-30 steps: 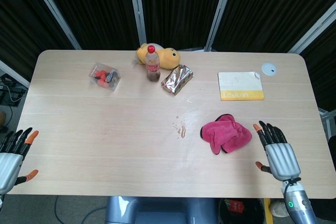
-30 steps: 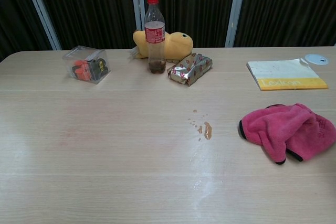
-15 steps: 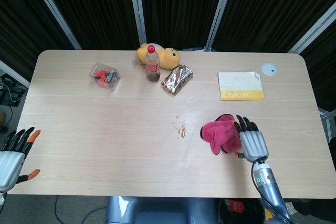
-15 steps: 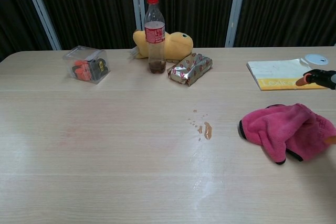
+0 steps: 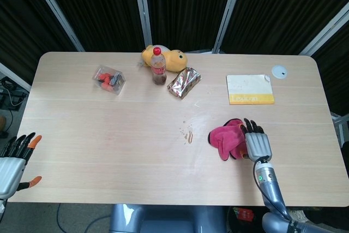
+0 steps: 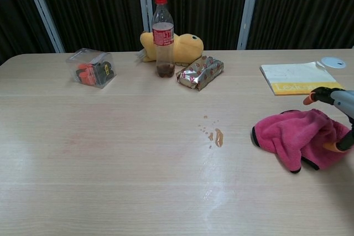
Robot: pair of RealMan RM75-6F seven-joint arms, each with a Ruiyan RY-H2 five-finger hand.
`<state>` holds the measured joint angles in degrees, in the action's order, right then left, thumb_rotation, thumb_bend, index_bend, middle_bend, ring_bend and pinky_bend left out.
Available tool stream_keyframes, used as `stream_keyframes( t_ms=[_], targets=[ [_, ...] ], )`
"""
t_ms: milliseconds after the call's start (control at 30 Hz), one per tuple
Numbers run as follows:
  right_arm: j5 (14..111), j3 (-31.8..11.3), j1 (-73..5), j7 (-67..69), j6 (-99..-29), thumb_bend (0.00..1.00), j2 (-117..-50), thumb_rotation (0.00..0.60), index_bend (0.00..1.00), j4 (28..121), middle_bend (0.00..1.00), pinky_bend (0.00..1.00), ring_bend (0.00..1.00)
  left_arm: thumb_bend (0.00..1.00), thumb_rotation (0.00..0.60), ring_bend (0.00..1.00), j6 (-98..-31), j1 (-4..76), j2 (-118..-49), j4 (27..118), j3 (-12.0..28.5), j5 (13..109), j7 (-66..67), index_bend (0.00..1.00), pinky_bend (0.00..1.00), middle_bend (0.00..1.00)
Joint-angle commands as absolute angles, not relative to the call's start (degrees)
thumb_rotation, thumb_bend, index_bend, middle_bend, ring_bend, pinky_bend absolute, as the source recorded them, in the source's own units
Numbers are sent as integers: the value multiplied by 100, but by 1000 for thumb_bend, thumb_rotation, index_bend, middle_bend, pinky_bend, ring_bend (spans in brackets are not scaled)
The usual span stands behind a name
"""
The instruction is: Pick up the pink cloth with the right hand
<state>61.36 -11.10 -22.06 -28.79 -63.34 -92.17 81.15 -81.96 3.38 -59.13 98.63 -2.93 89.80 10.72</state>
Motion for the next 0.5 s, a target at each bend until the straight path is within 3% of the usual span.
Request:
stream_keyframes(
  t_ms=[33, 167, 333, 433, 500],
  targets=[
    [6064, -1102, -2304, -2922, -6266, 221, -9363, 600, 186, 7926, 44, 183, 0, 0, 600, 0, -8190, 341, -5910, 9872, -297, 8977, 1083, 0, 0, 0],
    [5960, -1120, -2404, -2934, -6211, 253, -9571, 600, 216, 7713, 60, 197, 0, 0, 600, 0, -8194, 336, -5907, 9885, -301, 8970, 1108, 0, 0, 0],
    [5899, -1083, -2500, -3026, -6147, 395, -9738, 600, 292, 7503, 111, 250, 11, 0, 600, 0, -8169, 341, -5905, 9901, -301, 8936, 1114, 0, 0, 0],
    [5918, -1103, -2538, -2977, -6211, 465, -9897, 600, 477, 7348, 305, 441, 207, 0, 600, 0, -8179, 335, -5902, 9907, -298, 8924, 1116, 0, 0, 0],
    [6097, -1094, -2554, -2860, -6346, 510, -9991, 600, 638, 7233, 509, 607, 404, 0, 600, 0, -8174, 335, -5902, 9909, -297, 8909, 1124, 0, 0, 0]
  ],
)
